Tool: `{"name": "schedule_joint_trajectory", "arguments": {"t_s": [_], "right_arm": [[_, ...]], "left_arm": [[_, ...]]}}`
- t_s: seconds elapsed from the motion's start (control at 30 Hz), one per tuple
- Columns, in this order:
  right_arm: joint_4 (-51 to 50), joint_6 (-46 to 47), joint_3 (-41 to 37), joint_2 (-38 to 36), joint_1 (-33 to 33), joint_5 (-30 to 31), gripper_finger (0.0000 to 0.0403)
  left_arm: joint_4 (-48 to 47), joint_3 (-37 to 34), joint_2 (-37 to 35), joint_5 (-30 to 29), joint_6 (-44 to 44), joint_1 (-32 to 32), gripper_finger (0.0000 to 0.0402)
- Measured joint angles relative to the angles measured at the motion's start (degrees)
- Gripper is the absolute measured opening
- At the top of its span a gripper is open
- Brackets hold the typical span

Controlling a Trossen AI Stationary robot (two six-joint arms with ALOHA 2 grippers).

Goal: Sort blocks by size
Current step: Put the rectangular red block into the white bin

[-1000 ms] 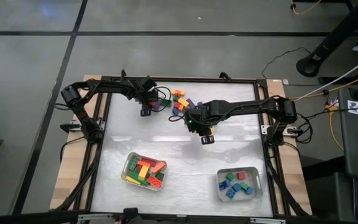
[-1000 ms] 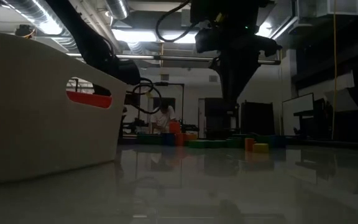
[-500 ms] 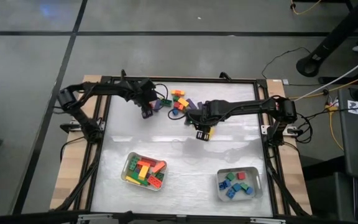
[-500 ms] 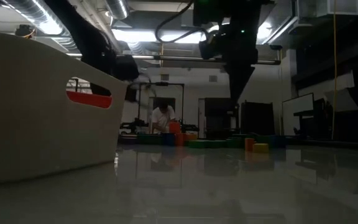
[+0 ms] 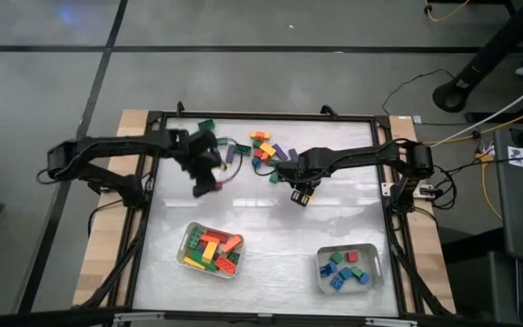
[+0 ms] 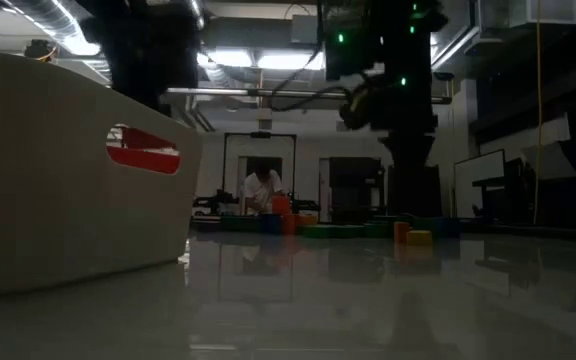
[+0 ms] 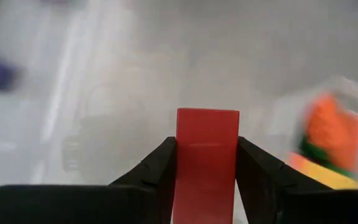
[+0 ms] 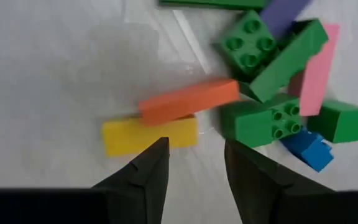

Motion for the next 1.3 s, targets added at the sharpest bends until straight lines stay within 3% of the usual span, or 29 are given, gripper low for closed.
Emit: {"name": "schedule_joint_trajectory", "arguments": {"t_s": [0.27,0.6,0.9,1.17,1.3], "right_arm": [[3.62,9.36,-2.69,0.0,-4.47,-1.13,0.0154],[5.09,25.64,-2.69,0.0,-4.81,-2.62,0.0154],[7.7,31.27,-2.69,0.0,-4.86,-2.53,0.0154],[7.74,33.49,-2.67,0.02,-4.86,0.55,0.0154],[7.74,33.51,-2.67,0.04,-4.86,0.55,0.0154]], "left_arm": [[-0.11,-0.31,-0.9,0.53,-4.64,-14.61,0.0123],[-0.33,-0.31,-0.82,-2.65,-4.01,-25.48,0.0125],[-0.24,-0.31,-0.82,-3.05,-5.12,-32.86,0.0125],[-0.2,-0.31,-0.84,-11.2,-8.74,-35.91,0.0125],[-0.17,-0.28,-0.84,-12.02,-10.33,-36.31,0.0125]]}}
